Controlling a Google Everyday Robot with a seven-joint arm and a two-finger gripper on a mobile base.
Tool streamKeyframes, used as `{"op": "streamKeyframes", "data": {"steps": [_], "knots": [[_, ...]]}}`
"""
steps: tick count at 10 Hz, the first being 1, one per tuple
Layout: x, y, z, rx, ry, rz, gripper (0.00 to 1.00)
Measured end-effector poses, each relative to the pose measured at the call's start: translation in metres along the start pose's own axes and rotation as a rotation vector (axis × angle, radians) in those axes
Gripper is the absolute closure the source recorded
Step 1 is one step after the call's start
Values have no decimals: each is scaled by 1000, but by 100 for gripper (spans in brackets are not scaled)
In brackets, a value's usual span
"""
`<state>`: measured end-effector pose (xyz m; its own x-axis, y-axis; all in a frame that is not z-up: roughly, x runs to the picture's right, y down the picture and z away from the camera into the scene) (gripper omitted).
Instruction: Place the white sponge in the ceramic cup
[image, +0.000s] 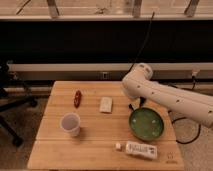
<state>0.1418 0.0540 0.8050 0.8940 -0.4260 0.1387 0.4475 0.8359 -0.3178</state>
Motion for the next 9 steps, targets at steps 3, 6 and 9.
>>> {"op": "streamKeyframes", "data": {"steps": [3, 6, 9], "knots": [[0, -2, 0, 1, -26, -47, 20], [-32, -23, 11, -2, -70, -184, 20], [-61, -40, 31, -15, -113, -335, 20]]}}
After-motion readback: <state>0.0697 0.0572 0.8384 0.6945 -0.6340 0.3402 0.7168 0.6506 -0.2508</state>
